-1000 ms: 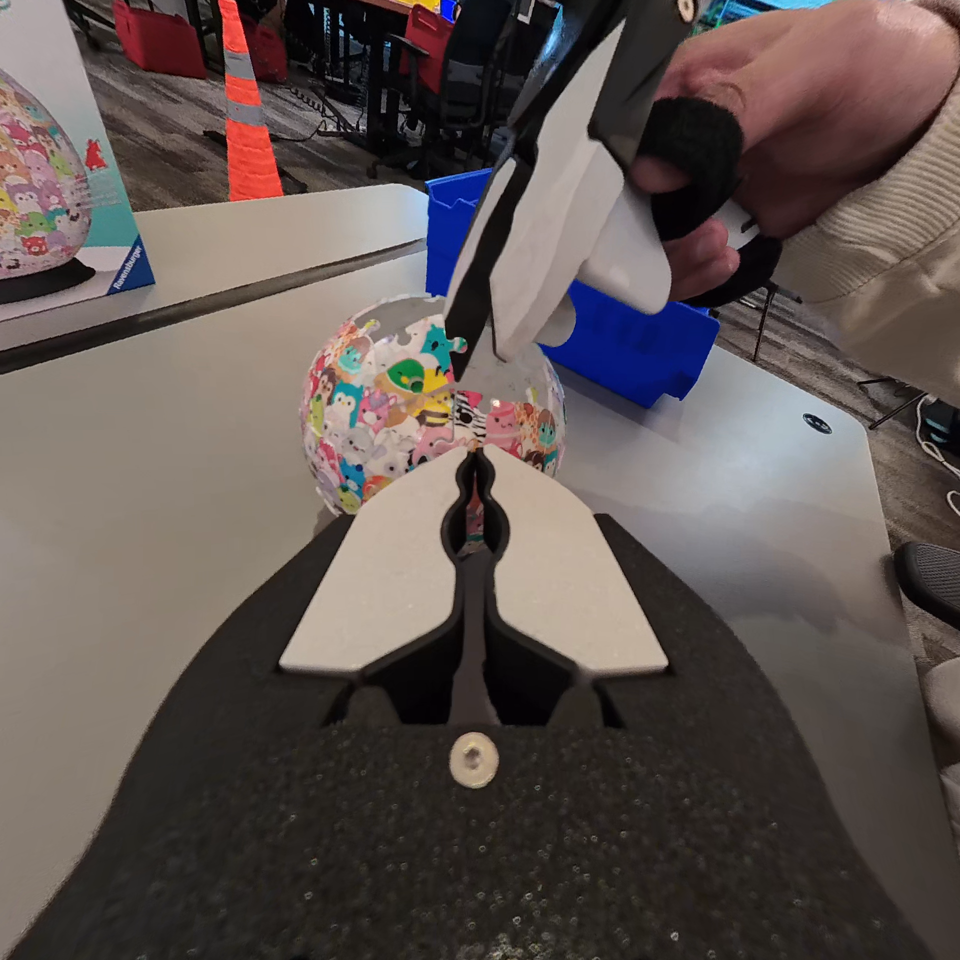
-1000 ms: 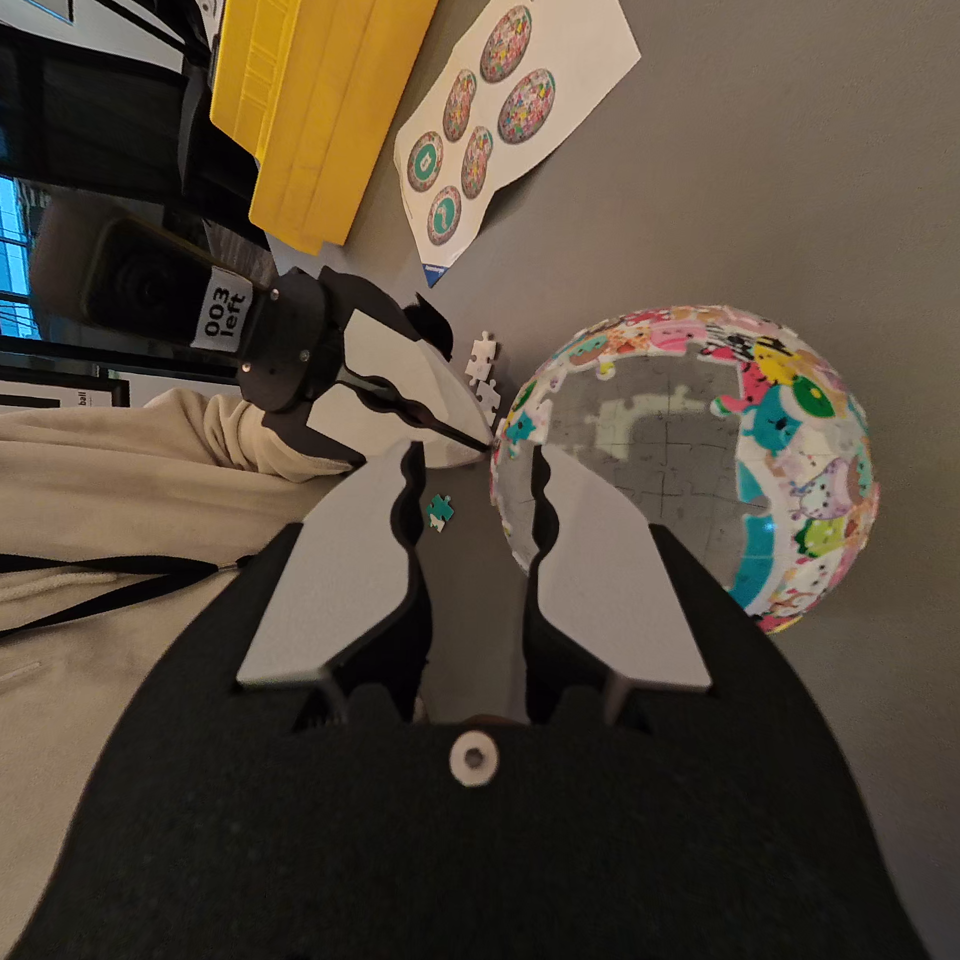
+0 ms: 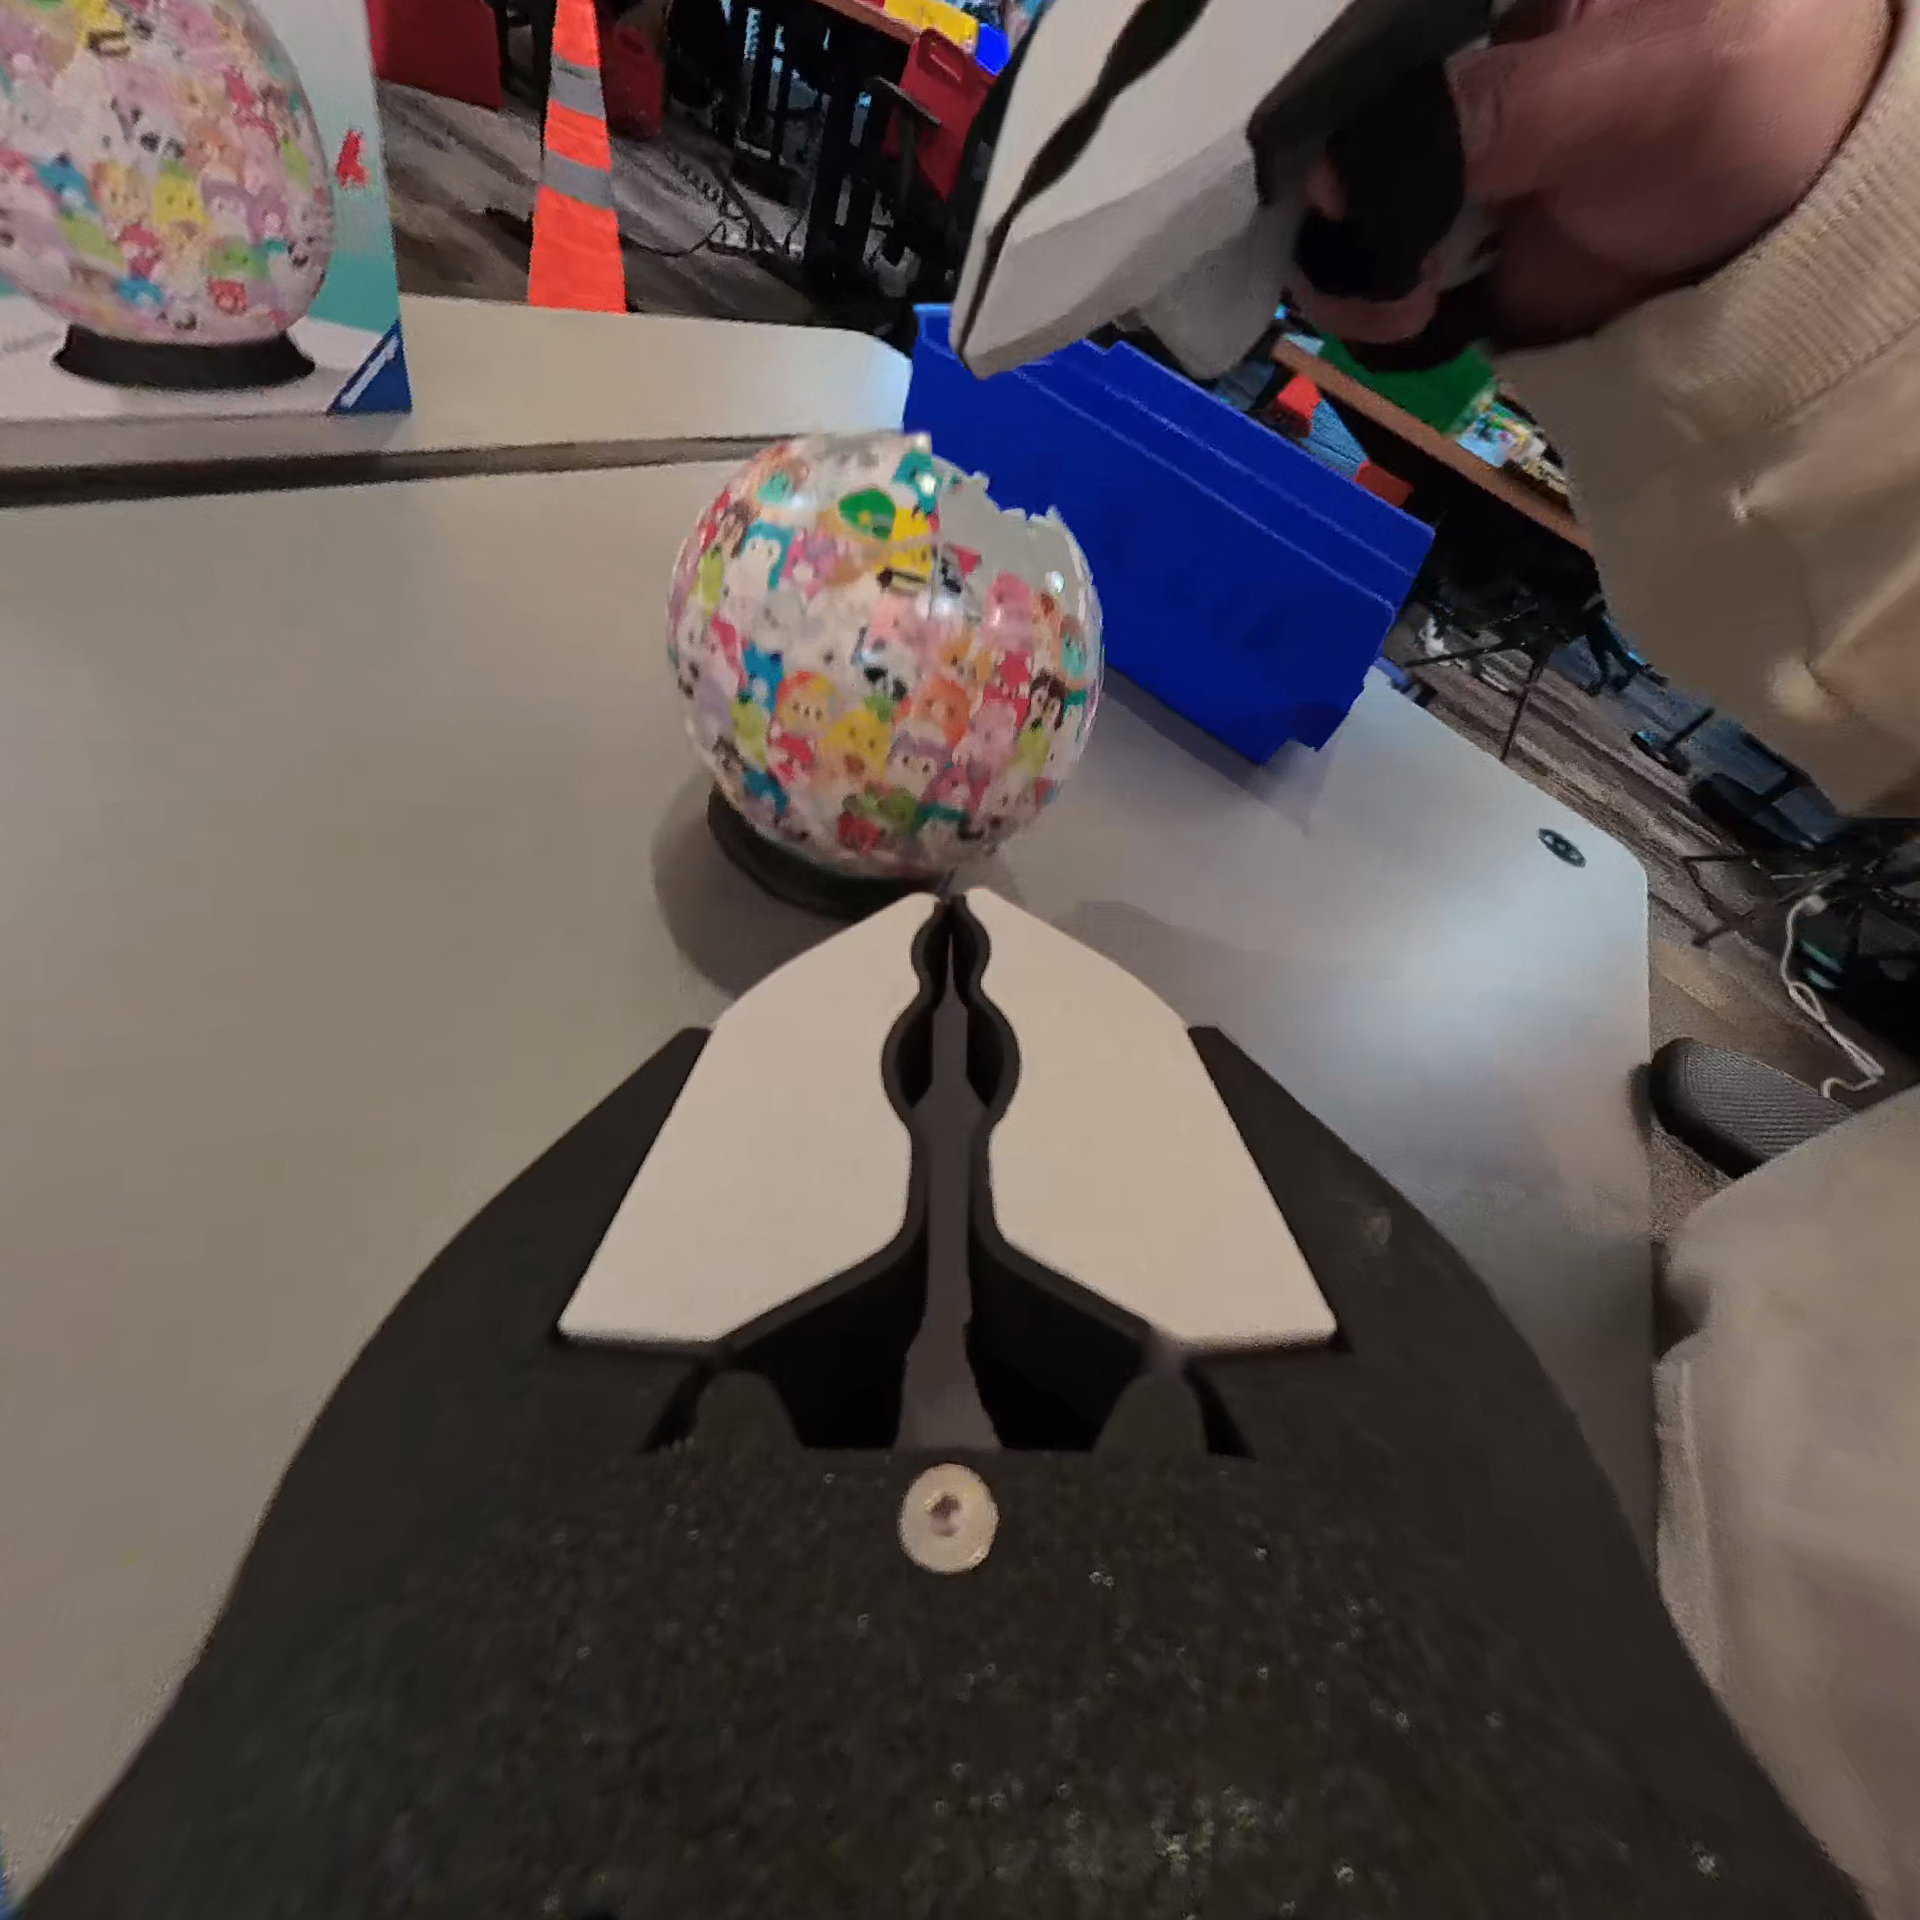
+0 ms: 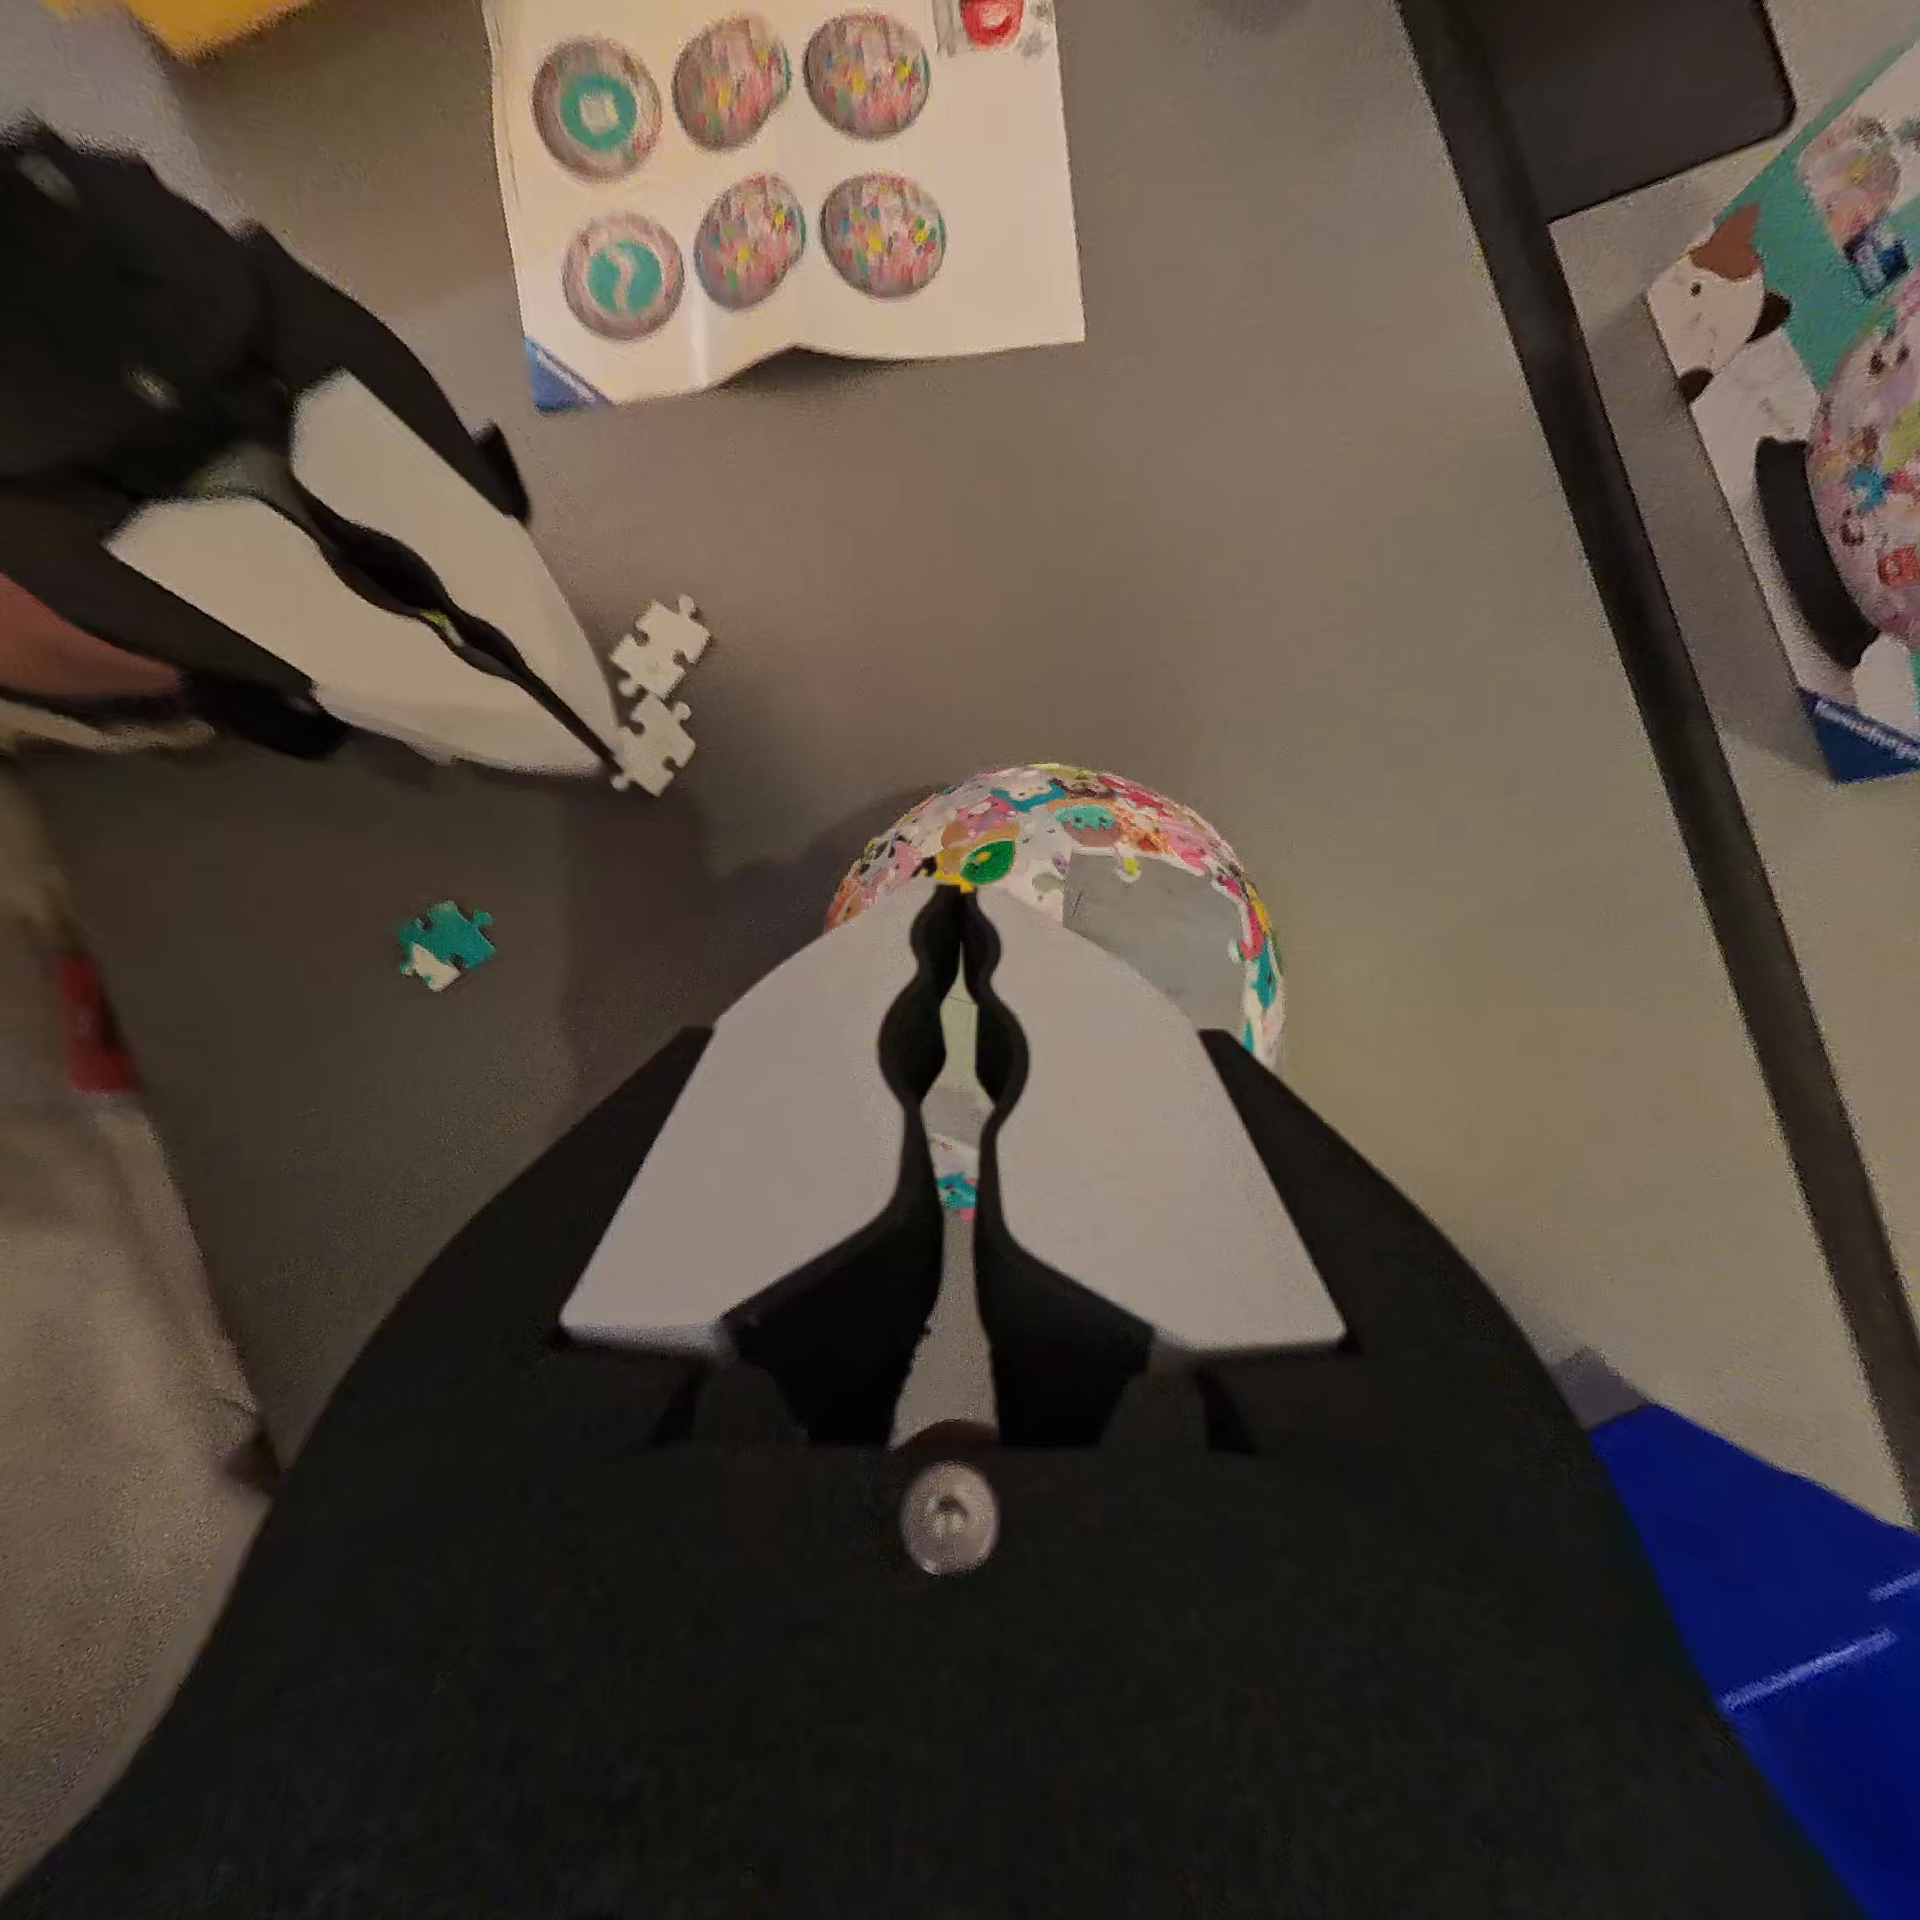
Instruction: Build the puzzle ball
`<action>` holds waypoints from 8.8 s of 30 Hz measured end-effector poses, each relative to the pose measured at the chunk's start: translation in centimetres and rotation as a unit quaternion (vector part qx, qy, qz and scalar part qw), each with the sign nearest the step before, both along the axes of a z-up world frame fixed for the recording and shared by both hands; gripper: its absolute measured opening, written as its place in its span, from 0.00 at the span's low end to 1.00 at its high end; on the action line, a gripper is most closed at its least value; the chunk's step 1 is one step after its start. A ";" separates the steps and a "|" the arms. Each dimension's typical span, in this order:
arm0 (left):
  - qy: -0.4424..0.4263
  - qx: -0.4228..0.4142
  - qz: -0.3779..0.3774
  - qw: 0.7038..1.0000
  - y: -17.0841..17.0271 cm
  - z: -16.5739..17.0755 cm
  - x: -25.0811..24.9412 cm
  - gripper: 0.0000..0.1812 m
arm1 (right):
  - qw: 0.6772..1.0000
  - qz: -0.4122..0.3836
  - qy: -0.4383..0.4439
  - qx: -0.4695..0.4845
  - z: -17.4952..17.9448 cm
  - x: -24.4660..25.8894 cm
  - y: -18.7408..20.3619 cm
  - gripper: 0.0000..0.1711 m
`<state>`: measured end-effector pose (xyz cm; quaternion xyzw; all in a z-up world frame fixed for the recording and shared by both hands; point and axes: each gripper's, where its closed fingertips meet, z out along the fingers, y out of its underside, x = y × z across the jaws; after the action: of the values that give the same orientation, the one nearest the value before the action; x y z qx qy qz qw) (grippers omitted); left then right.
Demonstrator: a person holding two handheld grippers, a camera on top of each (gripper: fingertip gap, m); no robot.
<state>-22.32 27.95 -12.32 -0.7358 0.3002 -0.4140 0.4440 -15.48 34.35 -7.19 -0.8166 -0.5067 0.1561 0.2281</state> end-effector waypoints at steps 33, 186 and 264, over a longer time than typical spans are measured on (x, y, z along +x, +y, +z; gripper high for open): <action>0.030 0.018 0.002 0.999 -0.9 -0.1 -1.7 0.00 | 0.997 -0.006 -0.054 -0.061 -3.3 -0.5 0.1 0.00; 0.044 0.002 -0.099 0.994 3.6 -2.0 4.8 0.00 | 0.970 -0.092 0.010 0.226 -3.2 -0.4 -2.1 0.20; 0.006 0.030 -0.094 0.995 4.7 1.3 6.0 0.00 | 0.964 -0.155 0.034 0.214 -3.1 1.5 -1.4 0.15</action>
<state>-16.29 32.65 -10.99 -0.6932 0.3827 -0.4401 0.4235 -13.94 32.98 -10.31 -0.8116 -0.3871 0.0339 0.4363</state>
